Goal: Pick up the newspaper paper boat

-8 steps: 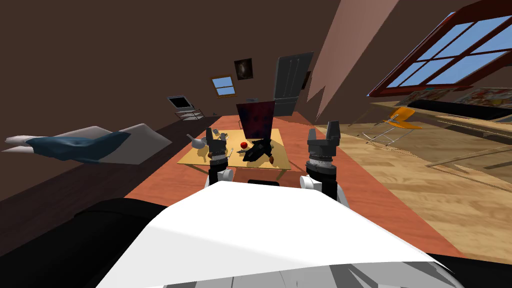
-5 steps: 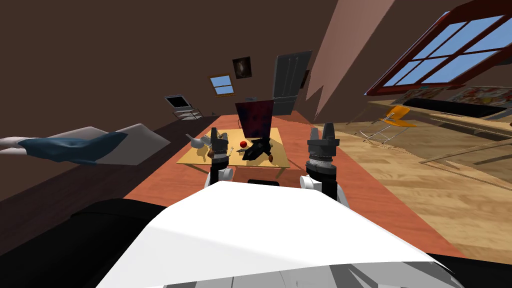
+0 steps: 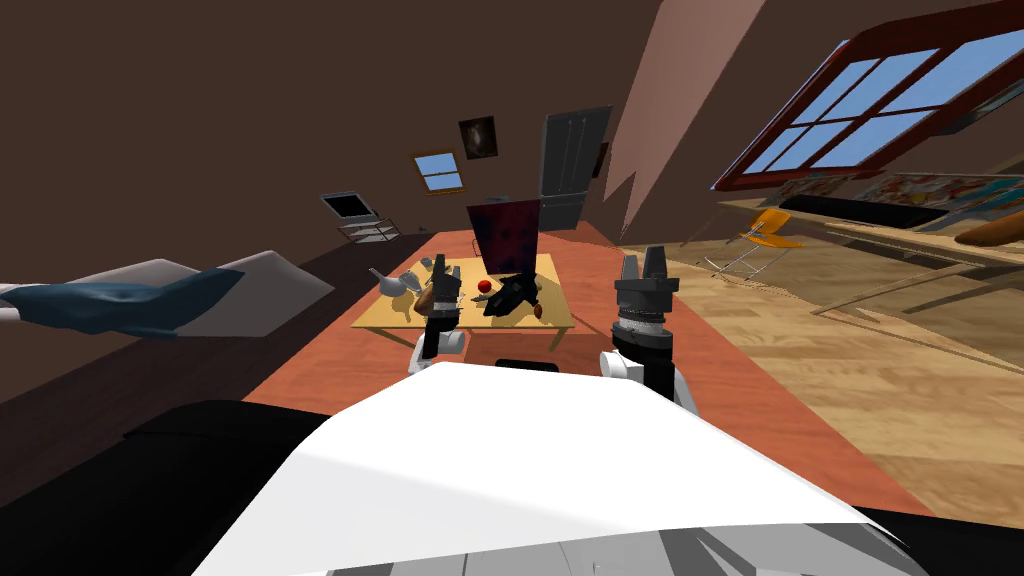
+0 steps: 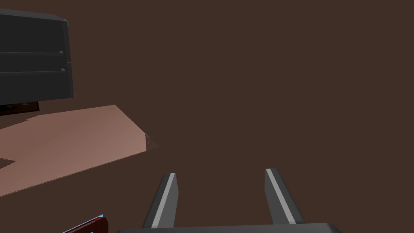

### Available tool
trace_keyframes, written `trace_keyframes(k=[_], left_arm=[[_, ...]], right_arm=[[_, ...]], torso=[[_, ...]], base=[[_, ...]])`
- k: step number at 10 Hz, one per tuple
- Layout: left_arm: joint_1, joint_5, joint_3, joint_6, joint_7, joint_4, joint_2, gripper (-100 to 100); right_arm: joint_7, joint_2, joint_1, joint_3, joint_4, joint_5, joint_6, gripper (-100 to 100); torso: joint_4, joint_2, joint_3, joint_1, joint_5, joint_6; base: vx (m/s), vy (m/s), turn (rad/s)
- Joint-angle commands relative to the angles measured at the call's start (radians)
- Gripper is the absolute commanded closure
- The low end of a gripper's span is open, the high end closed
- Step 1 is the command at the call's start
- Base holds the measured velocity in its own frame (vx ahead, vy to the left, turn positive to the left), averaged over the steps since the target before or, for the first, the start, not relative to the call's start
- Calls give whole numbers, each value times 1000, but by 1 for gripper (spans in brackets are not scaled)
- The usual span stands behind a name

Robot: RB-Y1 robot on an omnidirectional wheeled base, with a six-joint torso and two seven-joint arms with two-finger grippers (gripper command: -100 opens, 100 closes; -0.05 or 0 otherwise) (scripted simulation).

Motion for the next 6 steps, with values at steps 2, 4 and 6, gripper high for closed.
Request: trace_keyframes(k=[2, 4, 6], left_arm=[[-81, -7, 28, 76, 1, 78, 44, -100], [-116, -9, 43, 114, 3, 118, 62, -100], [-153, -12, 60, 150, 5, 159, 80, -100]], right_arm=[[0, 0, 0, 0, 0, 0, 0, 0], [0, 0, 0, 0, 0, 0, 0, 0], [0, 0, 0, 0, 0, 0, 0, 0]], torso=[[0, 0, 0, 1, 0, 0], [0, 0, 0, 2, 0, 0], [0, -2, -1, 2, 0, 0]], base=[[-63, 15, -151], [-51, 24, -108], [-27, 19, -78]])
